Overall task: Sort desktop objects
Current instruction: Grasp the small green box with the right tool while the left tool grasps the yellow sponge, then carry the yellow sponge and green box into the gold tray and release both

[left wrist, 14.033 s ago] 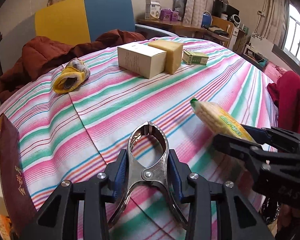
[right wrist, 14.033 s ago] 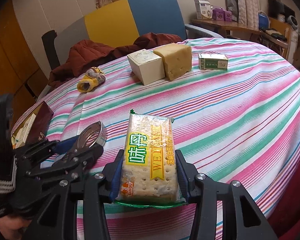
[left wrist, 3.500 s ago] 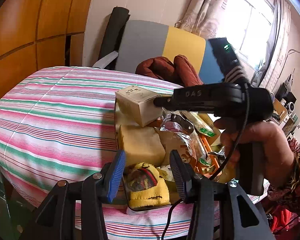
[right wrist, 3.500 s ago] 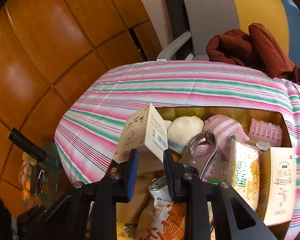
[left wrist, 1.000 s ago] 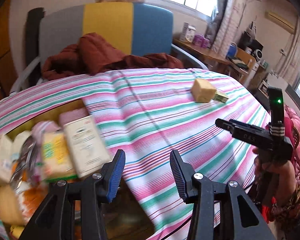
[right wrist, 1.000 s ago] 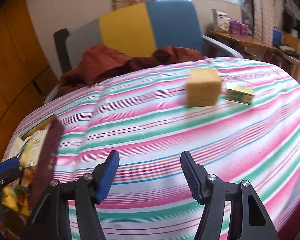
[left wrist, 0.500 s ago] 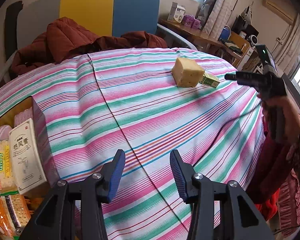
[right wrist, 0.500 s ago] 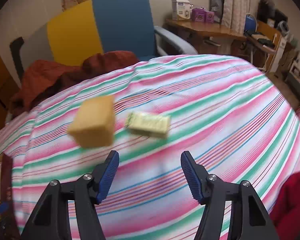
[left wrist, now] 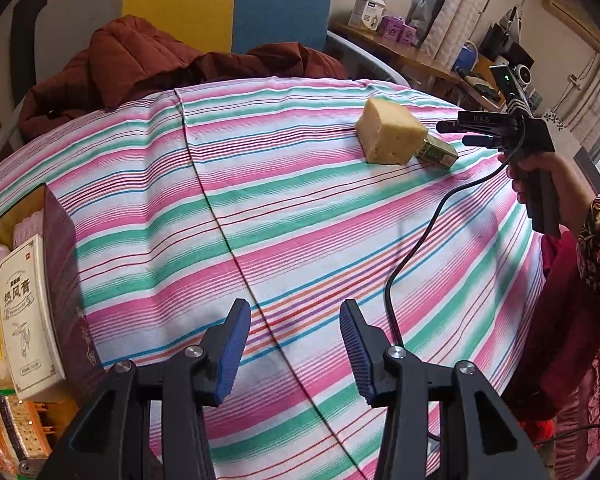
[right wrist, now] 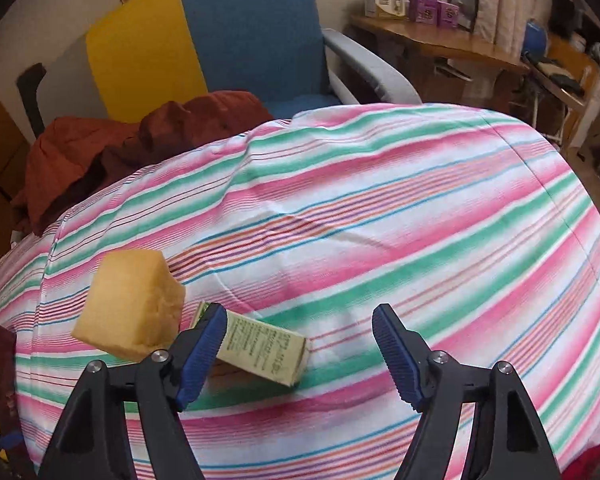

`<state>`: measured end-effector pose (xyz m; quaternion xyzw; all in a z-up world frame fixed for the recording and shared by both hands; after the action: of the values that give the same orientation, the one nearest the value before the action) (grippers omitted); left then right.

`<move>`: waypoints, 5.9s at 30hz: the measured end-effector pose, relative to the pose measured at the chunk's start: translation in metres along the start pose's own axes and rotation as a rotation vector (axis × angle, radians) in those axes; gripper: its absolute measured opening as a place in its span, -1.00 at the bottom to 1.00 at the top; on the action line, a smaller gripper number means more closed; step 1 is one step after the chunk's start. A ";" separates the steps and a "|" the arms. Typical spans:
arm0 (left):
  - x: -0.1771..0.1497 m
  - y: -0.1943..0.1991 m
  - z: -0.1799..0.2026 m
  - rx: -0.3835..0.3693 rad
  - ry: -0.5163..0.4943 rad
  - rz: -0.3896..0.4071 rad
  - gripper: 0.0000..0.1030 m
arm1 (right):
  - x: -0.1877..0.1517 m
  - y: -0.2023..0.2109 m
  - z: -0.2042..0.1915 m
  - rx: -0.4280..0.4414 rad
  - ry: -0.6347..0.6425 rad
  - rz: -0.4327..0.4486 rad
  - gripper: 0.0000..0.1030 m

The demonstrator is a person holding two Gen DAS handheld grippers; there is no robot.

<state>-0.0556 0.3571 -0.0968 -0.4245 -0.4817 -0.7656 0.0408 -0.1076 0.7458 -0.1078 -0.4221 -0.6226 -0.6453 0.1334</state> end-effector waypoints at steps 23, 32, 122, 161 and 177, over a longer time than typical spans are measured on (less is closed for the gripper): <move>0.106 -0.100 0.099 -0.101 -0.084 0.011 0.03 | -0.045 -0.015 -0.047 0.116 0.267 -0.231 -0.31; 0.131 -0.143 0.130 -0.088 -0.100 -0.017 0.14 | -0.048 -0.010 -0.013 0.051 0.156 -0.293 -0.40; -0.105 0.184 -0.176 0.027 0.250 0.229 0.37 | -0.214 0.194 -0.419 0.651 0.255 -0.100 0.21; -0.135 0.184 -0.198 -0.044 0.209 0.017 0.23 | -0.220 0.214 -0.460 0.778 0.307 -0.095 -0.41; -0.122 0.186 -0.218 0.083 0.208 0.117 0.01 | -0.254 0.193 -0.516 0.750 0.530 -0.154 -0.56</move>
<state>-0.0234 0.0470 -0.0888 -0.3680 -0.4804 -0.7813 0.1527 -0.0134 0.1470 -0.0872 -0.1179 -0.7870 -0.4692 0.3828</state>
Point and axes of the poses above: each gripper's, at about its wrist camera, not at the fingertips, and y roughly against the way its jaws point, z to its right, x to its top, the point moved 6 cm from there along -y, roughly the way its jaws point, and after that the axes turned 15 degrees about z, right-handed, at the moved point
